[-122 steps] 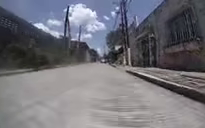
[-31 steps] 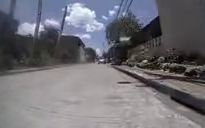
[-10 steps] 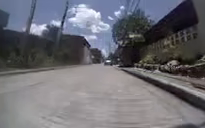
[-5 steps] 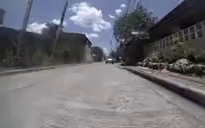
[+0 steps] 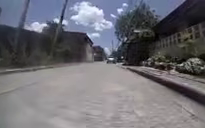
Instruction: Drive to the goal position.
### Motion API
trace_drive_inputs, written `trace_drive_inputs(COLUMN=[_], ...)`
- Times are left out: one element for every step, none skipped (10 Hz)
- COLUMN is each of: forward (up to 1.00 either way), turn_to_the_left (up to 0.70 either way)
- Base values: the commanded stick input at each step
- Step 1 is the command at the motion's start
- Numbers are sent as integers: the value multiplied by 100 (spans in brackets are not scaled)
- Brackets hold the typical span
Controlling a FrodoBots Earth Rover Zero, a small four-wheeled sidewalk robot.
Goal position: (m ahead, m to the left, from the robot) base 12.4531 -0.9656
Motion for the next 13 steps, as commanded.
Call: trace_drive_inputs(forward=[100, 100, 100, 100, 100, 100, 100, 100, 100, 100, 100, 100, 100], turn_to_the_left=[0, 0, 0, -13, -31, -40, -40, -23, 0, 0, 0, 0, 0])
